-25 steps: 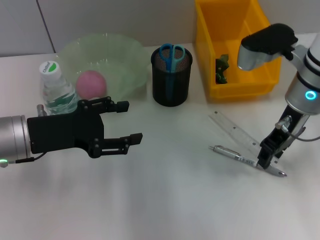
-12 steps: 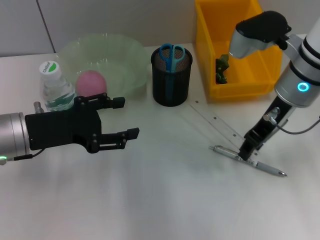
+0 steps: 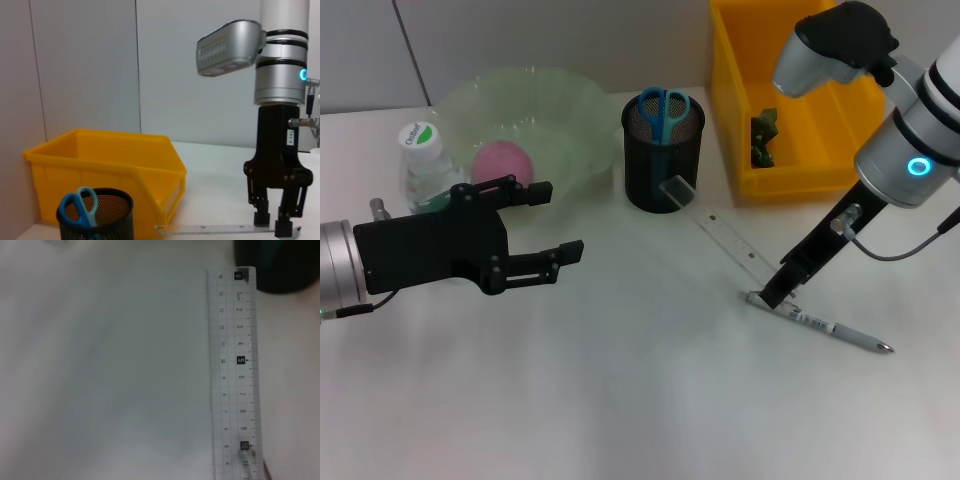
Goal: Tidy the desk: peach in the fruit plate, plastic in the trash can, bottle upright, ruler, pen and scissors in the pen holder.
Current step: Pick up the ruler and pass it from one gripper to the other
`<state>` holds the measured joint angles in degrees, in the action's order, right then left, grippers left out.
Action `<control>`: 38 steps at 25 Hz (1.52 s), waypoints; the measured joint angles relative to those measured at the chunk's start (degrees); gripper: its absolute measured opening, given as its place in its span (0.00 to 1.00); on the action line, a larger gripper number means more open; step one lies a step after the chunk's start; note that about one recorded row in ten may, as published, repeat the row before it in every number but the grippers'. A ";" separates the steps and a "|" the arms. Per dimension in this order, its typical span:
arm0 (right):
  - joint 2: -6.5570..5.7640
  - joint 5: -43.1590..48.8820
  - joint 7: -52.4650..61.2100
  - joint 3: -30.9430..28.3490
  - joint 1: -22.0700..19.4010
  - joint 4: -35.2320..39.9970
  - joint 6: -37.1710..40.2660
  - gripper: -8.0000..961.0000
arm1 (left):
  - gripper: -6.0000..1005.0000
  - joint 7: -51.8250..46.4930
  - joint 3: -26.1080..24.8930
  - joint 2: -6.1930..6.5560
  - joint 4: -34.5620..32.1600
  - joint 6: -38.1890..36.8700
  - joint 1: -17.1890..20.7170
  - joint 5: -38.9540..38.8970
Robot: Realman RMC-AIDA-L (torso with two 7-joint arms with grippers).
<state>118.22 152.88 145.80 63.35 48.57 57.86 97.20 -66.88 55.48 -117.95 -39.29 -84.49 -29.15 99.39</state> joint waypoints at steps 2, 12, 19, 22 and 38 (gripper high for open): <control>0.33 -0.96 -1.03 0.01 -0.72 0.84 -0.04 0.40 | 0.75 0.00 0.00 0.00 0.00 0.00 0.00 0.00; 0.85 -6.63 -7.69 0.04 -5.75 3.58 -3.02 0.40 | 0.75 0.00 -2.55 -0.05 0.39 0.48 0.38 -0.17; 0.99 -11.04 -11.87 0.52 -9.21 4.22 -5.91 0.40 | 0.75 0.00 -2.58 -0.15 0.54 1.33 0.34 -0.18; 0.99 -13.70 -14.05 0.60 -10.68 4.59 -7.48 0.40 | 0.75 -0.01 -2.58 -0.24 0.55 1.59 0.35 -0.34; 1.32 -37.89 -40.46 2.74 -17.82 -4.28 -28.34 0.40 | 0.75 -0.84 -1.98 -0.74 4.15 -1.07 0.40 -11.73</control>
<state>119.53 114.99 105.34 66.09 30.75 53.57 68.86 -67.72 53.51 -118.69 -35.14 -85.56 -28.75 87.67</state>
